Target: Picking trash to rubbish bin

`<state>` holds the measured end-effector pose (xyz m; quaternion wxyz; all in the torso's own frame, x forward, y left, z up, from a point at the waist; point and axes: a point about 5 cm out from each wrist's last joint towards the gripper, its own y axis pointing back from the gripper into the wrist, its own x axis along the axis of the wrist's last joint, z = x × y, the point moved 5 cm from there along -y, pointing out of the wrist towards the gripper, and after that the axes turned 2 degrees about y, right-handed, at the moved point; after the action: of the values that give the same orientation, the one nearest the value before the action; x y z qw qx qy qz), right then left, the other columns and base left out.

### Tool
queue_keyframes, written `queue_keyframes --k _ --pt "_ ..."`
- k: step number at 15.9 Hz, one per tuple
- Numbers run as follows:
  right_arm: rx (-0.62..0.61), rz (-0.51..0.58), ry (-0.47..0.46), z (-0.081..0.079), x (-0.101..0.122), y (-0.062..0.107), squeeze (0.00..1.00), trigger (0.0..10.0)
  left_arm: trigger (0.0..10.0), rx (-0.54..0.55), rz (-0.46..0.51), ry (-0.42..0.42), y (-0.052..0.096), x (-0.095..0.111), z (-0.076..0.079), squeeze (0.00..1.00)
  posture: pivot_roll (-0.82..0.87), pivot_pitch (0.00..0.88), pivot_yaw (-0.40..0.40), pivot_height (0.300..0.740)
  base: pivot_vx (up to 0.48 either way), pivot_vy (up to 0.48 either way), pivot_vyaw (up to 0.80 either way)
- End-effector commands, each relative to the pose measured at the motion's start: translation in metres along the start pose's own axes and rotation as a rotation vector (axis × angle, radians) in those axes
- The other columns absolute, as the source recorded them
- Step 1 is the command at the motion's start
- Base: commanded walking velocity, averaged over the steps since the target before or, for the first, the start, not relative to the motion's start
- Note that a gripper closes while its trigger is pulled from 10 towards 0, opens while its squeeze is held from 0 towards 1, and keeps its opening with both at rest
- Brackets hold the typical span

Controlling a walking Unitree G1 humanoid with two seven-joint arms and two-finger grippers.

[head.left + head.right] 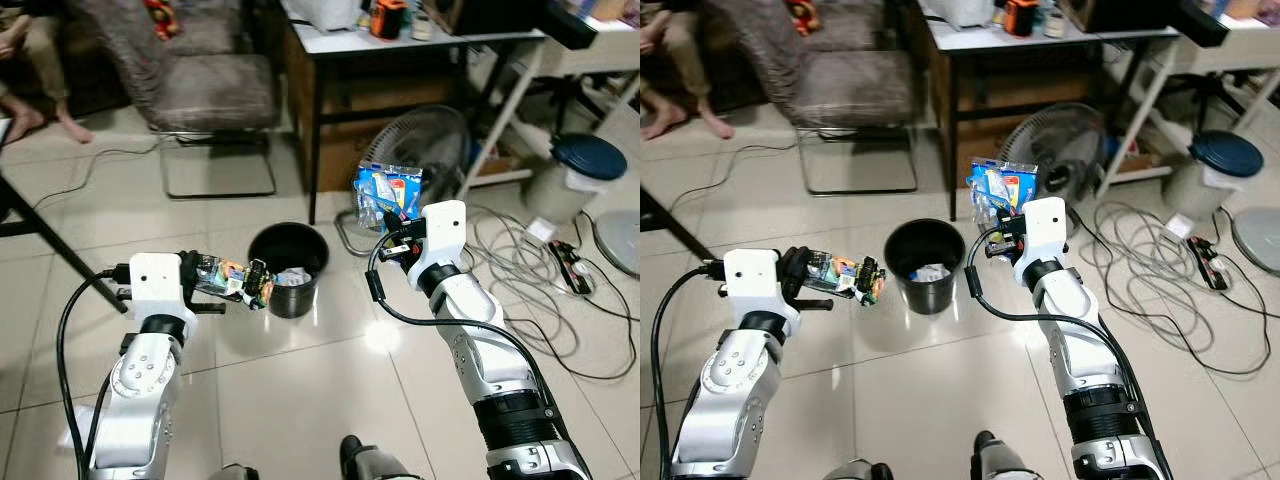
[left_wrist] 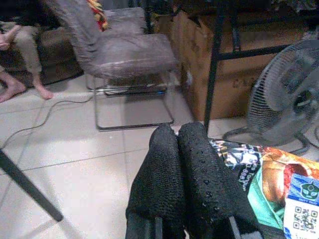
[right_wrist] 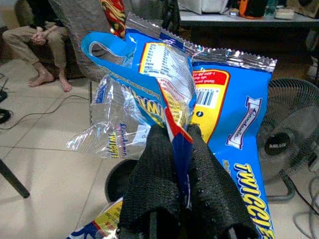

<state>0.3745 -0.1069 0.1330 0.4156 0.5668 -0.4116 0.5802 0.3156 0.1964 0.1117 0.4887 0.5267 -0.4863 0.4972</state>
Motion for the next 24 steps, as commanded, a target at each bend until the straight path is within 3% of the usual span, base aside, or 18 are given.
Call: queue_keyframes --k 1,6,24 --pt "-0.001 -0.008 0.003 -0.0001 -0.0015 0.001 0.0 10.0 10.0 -0.008 -0.002 0.01 0.0017 -0.001 -0.0005 0.0 -0.05 0.145 -0.004 0.74 0.0 0.0 0.0" --pt "0.001 -0.01 0.005 -0.0002 -0.0019 0.0013 0.0 10.0 10.0 -0.03 -0.001 0.027 0.0021 -0.0006 0.0035 0.0 -0.05 0.148 -0.003 0.74 0.05 0.0 0.0" --pt "-0.009 -0.014 0.007 0.0 -0.0031 0.0021 0.0 10.0 10.0 -0.045 -0.021 0.025 0.004 -0.005 0.006 0.0 -0.05 0.155 -0.001 0.74 0.36 0.0 0.0"
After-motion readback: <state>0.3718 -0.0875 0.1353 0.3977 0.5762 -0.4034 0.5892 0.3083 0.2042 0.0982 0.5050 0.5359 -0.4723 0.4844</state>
